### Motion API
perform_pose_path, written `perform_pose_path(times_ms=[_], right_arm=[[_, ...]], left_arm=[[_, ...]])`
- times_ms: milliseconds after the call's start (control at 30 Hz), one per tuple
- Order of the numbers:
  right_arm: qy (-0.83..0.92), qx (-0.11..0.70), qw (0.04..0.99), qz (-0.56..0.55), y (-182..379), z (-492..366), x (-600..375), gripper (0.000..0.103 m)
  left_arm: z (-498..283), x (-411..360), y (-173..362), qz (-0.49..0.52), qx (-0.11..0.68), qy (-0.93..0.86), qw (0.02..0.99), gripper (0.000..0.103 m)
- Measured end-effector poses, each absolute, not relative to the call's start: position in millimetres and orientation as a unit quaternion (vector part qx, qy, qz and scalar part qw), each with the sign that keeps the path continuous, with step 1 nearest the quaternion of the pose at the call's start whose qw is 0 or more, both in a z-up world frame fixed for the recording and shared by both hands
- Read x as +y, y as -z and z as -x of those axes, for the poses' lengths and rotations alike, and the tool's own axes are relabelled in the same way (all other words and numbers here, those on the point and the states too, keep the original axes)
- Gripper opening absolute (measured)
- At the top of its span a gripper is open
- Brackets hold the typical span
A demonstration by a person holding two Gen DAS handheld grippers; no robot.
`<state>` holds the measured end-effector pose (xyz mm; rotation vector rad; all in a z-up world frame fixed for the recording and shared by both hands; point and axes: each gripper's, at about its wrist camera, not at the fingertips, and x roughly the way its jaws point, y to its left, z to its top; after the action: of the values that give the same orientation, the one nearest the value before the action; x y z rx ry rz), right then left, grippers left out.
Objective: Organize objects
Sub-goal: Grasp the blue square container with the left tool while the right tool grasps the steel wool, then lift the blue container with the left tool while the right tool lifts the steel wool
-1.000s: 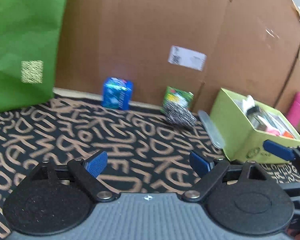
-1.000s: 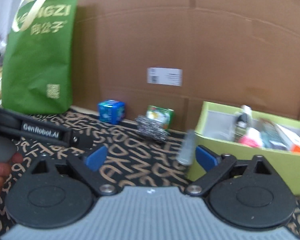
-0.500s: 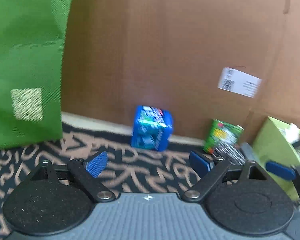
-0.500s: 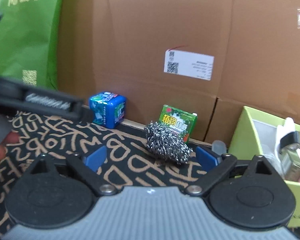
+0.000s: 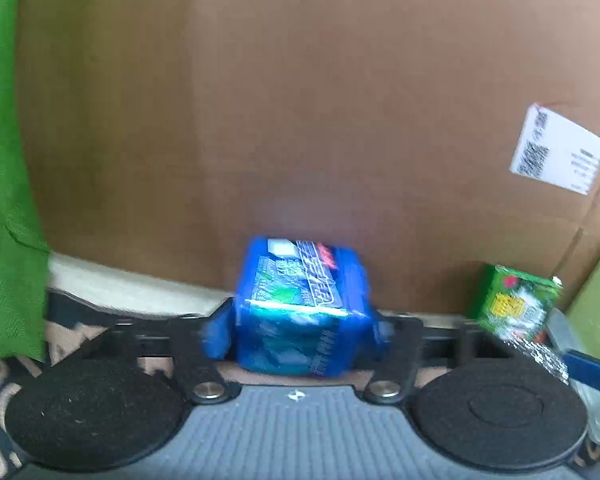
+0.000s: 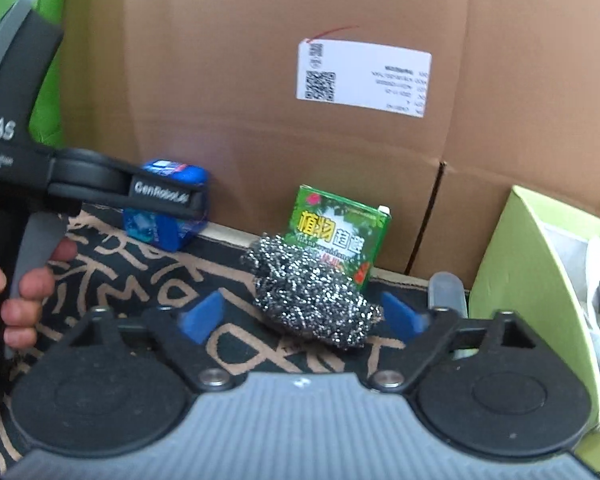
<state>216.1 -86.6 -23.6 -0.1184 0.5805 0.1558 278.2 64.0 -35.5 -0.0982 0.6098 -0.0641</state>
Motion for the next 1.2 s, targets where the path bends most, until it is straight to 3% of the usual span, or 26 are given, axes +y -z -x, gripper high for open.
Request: perform_pose_path(times_ms=[33,133,600,700,833,933,1200], right_arm=[[-0.075,0.285,0.954,0.056,23.4,-215.5,-87.8,0.058],[-0.078,0.276,0.956,0.055,21.6,-207.9,-90.2,0.054],[-0.114,0.241,0.963,0.038,-23.0,-51.0,-134.6,0.054],[-0.118,0.264,0.957,0.02,-17.9,-26.3,-139.4,0.058],[-0.125,0.276,0.953,0.026,-7.6,-10.7,-139.2,0.077],[-0.119,0.272,0.955,0.021,-2.4,-9.8,-141.6,0.087],[-0.134,0.286,0.949,-0.026,6.7,-18.3,-156.1,0.097]], left_arm=[[-274.6,64.0,34.9,0.046,0.297,0.031,0.953,0.063],[-258.7,61.2,30.2,0.03,0.298,0.04,0.953,0.063],[-102.5,43.3,4.1,0.024,0.315,0.136,0.939,0.061],[-75.0,43.5,11.2,0.034,0.322,0.15,0.934,0.061],[-68.5,37.9,27.8,0.04,0.332,0.138,0.932,0.07],[-71.3,38.3,28.1,0.047,0.337,0.134,0.931,0.07],[-76.8,39.4,31.1,0.075,0.348,0.118,0.927,0.077]])
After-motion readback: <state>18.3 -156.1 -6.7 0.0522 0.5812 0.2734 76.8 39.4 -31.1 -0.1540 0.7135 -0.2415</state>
